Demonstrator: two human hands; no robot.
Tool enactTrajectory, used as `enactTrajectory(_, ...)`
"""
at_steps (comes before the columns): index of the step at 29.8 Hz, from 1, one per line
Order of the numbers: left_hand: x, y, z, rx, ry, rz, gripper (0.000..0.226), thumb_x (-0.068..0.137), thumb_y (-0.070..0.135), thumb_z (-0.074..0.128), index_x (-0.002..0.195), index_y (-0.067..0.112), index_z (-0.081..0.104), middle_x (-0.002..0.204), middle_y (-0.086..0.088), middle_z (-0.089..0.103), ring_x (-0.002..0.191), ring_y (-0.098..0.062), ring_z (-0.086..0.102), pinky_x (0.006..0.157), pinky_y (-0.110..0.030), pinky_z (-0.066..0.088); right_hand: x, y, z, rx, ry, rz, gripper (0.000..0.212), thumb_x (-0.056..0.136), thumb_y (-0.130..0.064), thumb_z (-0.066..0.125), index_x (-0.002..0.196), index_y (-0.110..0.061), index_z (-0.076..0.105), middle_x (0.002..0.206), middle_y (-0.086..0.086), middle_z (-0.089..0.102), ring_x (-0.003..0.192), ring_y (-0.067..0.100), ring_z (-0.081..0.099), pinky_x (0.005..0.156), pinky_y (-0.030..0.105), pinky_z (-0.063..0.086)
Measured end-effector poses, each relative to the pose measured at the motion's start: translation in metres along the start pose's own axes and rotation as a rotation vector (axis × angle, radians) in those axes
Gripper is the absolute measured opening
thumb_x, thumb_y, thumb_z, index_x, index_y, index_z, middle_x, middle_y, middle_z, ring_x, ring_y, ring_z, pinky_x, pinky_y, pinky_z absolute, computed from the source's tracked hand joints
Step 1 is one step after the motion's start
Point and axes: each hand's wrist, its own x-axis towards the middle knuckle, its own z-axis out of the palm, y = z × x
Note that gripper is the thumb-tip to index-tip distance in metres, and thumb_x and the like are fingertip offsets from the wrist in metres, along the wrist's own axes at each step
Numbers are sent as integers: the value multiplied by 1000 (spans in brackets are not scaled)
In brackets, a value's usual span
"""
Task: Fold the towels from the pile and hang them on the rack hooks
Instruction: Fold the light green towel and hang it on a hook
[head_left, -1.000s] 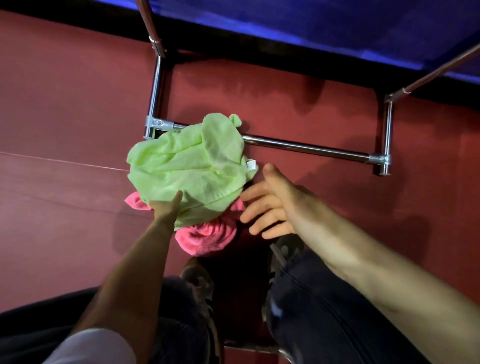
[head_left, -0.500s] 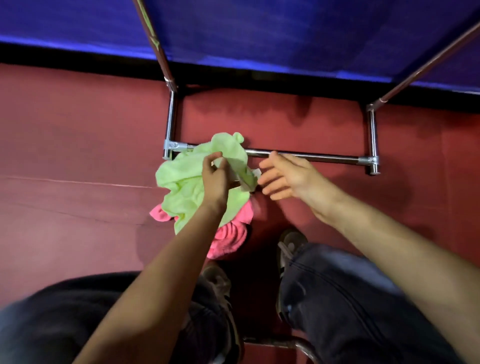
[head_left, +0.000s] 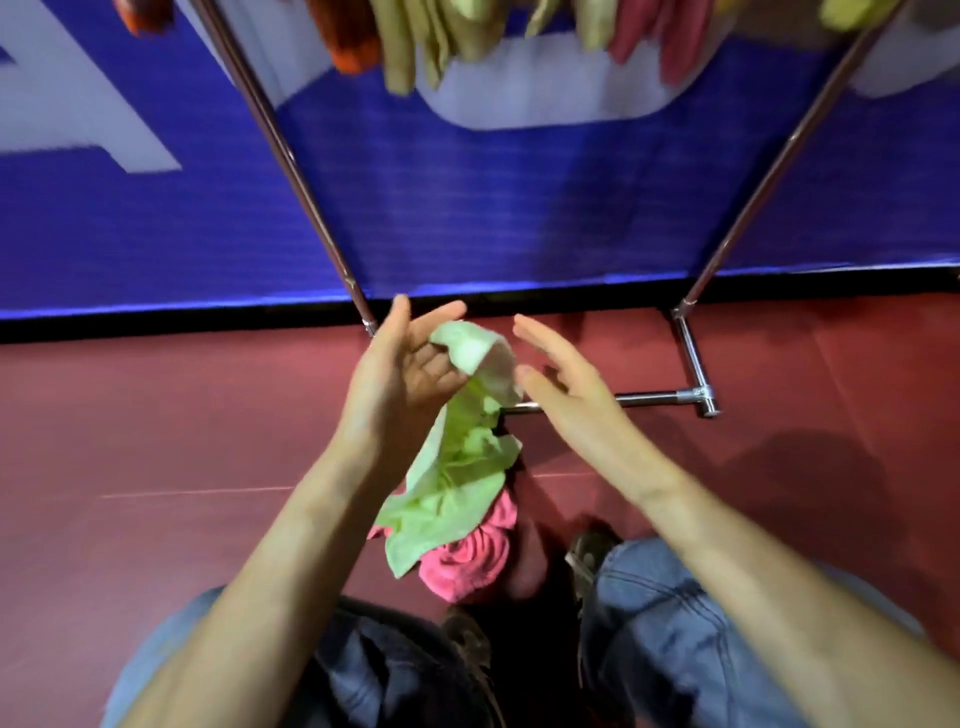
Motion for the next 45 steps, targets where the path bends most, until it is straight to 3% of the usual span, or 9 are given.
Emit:
enactTrajectory(4,-18,22,-4,-77,-31,-7,53,88,41,37,74,5,74,79,-6,65,80,-15,66,77,-26,55,-1,-9,10,-51,-7,-80,24,84,3,56,107,0,61,100,-3,59,75,-27,51,73,-4,36)
enactTrajectory(8,-70,51,18,-65,-173,66,44,68,40,57,94,6,64,89,-7,63,88,-15,65,85,-27,52,-28,-54,1,4,40,-153,12,84,-2,57,79,-10,62,59,-19,60,56,-12,53,58,3,39)
enactTrajectory(16,-119,59,0,657,-175,329,56,71,-8,68,118,19,54,81,14,71,76,7,63,71,-8,51,-66,-124,-26,-6,-16,-202,7,80,-4,63,75,-6,67,42,-17,59,46,-10,50,50,3,38)
enactTrajectory(20,-149,73,2,863,-202,583,31,69,20,77,92,34,63,86,23,71,79,-1,64,77,-23,52,-91,-160,-34,-56,9,-237,15,82,-14,63,74,-2,69,58,-1,59,54,-1,49,52,11,38)
enactTrajectory(24,-167,84,6,1077,-235,733,26,62,50,65,78,30,61,70,2,57,55,-9,48,55,-21,40,-101,-177,-35,-71,51,-226,40,84,-23,60,76,16,60,69,11,46,66,16,40,60,26,32)
enactTrajectory(30,-202,91,6,1110,-67,905,50,72,59,43,68,10,54,65,-15,56,57,-20,48,59,-43,42,-133,-195,-23,-127,-15,-204,44,86,-26,57,51,-14,34,56,1,21,47,4,23,43,8,26)
enactTrajectory(36,-215,93,7,952,80,1007,48,79,51,38,62,9,55,74,10,46,69,5,47,59,-11,35,-150,-188,-14,-130,-196,-115,36,87,-31,55,57,-14,45,57,0,34,52,5,32,48,18,27)
enactTrajectory(41,-225,96,16,646,88,839,36,93,26,44,75,0,61,68,-7,50,57,0,42,50,-9,34,-158,-181,-20,-96,-381,-60,33,76,-45,56,68,-13,60,58,-10,58,52,-1,51,52,12,41)
enactTrajectory(45,-225,116,13,554,169,856,32,93,29,41,69,17,59,70,-4,50,52,5,44,48,-9,34,-157,-162,-35,-180,-381,-56,74,47,-73,66,77,-6,59,68,3,52,56,4,46,51,17,36)
